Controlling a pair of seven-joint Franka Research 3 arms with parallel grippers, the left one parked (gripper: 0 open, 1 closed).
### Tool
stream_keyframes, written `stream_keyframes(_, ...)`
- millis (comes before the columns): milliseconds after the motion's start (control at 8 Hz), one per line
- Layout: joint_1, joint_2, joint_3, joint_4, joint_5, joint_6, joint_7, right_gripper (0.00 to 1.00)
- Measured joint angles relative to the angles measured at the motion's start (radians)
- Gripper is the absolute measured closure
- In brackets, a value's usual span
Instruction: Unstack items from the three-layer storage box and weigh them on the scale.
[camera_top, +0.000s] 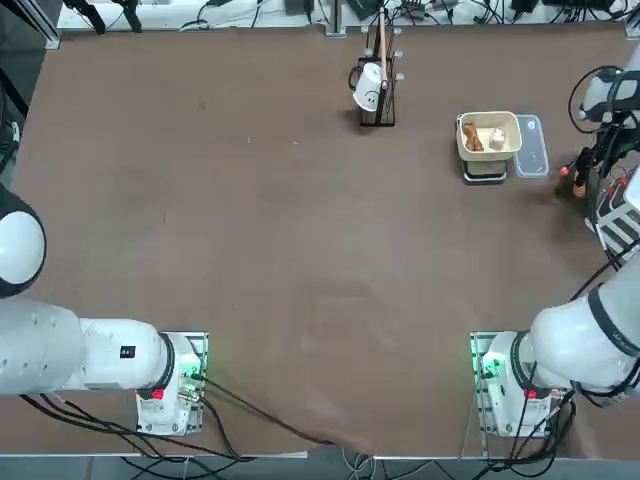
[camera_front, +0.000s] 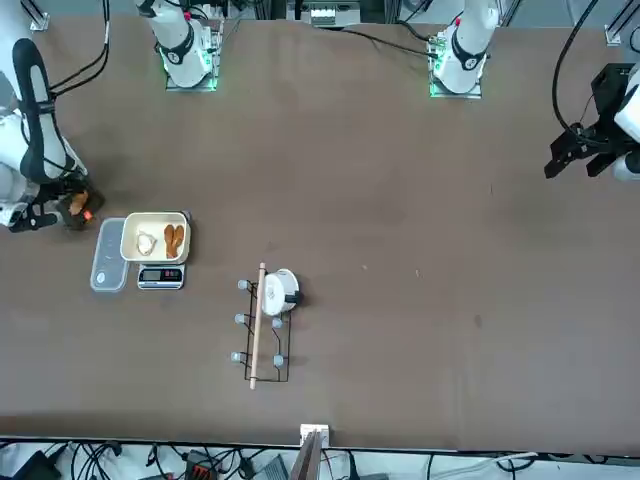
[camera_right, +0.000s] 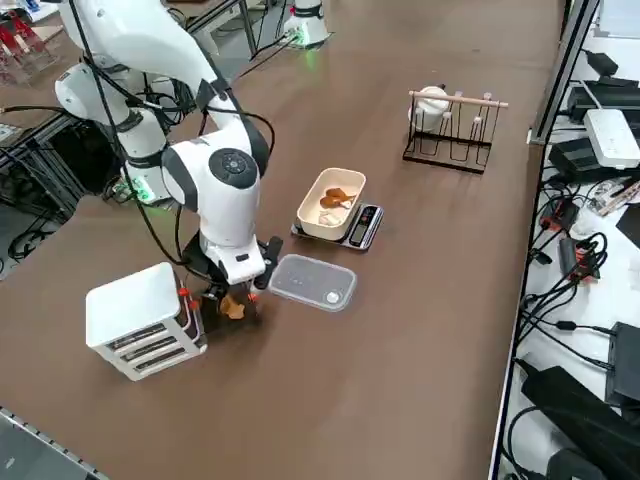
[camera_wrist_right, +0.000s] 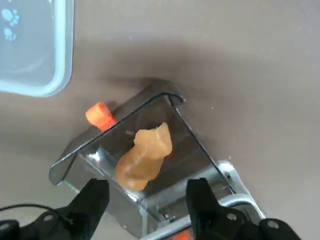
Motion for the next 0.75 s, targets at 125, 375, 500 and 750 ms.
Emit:
stream_keyframes(125, -0.002, 0.007, 0.0, 0.0, 0.017, 0.013, 0.001, 0.06)
stream_keyframes(375, -0.006, 0.021, 0.0, 0.0, 0.058, 0.032, 0.002, 0.06)
stream_keyframes(500, -0.006, 0.029, 0.0, -0.001, 0.074, 0.046, 0.002, 0.06)
stream_keyframes(750, -0.008, 0.047, 0.0, -0.002, 0.077, 0.071, 0.002, 0.06)
